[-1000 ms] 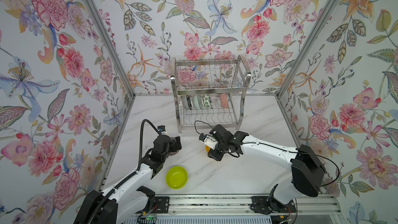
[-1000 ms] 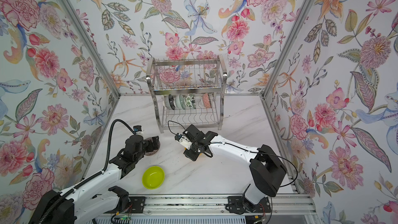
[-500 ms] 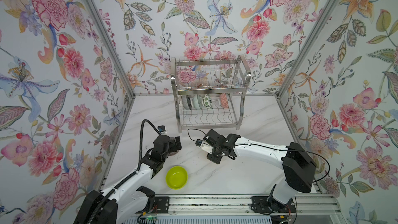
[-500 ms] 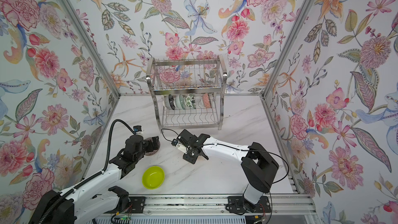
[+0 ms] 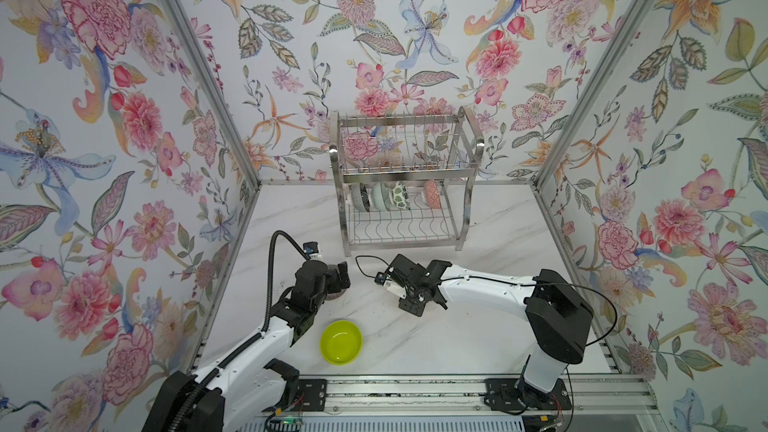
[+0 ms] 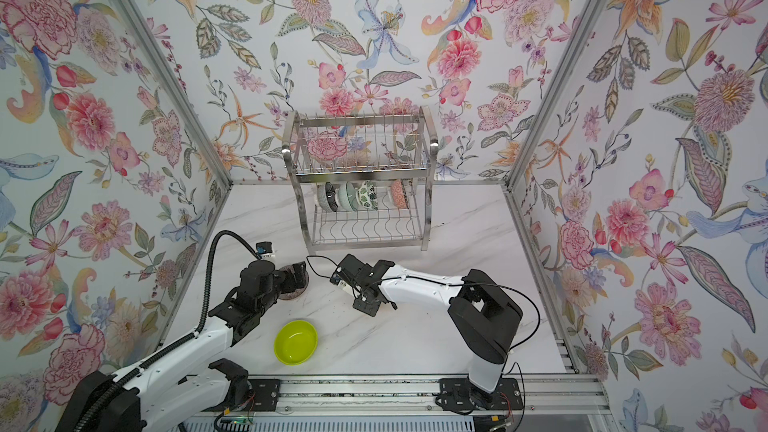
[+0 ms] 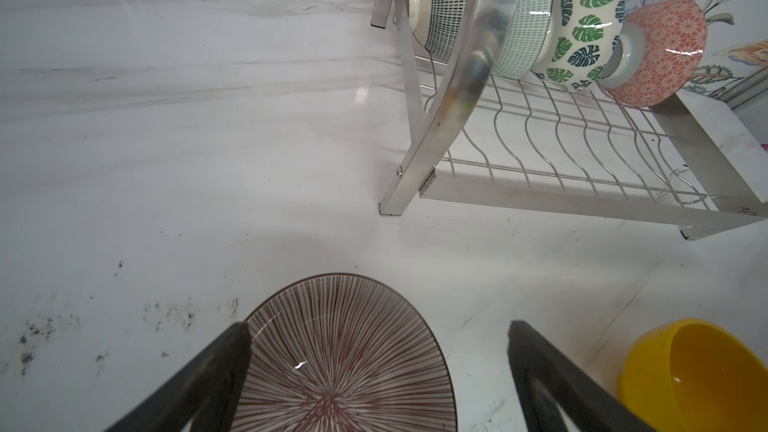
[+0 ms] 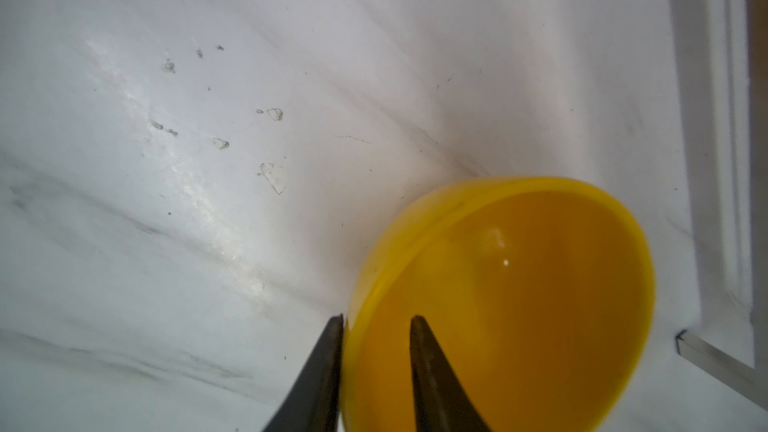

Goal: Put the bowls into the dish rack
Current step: 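Close the right gripper on the yellow bowl's rim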

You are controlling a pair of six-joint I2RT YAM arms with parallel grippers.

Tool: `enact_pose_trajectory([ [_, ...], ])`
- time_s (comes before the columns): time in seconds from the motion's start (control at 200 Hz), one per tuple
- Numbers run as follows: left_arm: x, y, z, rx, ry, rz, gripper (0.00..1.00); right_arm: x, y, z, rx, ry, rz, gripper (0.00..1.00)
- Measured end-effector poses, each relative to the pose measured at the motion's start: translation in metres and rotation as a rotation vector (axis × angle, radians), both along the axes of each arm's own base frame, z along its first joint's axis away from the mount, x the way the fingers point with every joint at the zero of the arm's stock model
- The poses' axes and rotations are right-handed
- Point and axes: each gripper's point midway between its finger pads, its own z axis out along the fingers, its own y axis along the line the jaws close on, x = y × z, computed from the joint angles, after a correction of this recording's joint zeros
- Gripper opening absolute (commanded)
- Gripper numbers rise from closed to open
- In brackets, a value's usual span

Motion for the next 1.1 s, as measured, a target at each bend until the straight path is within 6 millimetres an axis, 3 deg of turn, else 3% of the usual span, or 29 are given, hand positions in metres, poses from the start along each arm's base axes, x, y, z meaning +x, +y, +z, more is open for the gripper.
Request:
enact_pose_trajectory([
  [0.701,-0.001,0.0,0.004,-0.006,-0.011,0.0,0.98,0.004,0.0,0.0,0.024,0.015,-0.015,0.07],
  [1.101,-0.001,0.0,0.011,-0.02,-0.032,0.001,0.99,0.036,0.01,0.045,0.264,-0.015,-0.115,0.06],
])
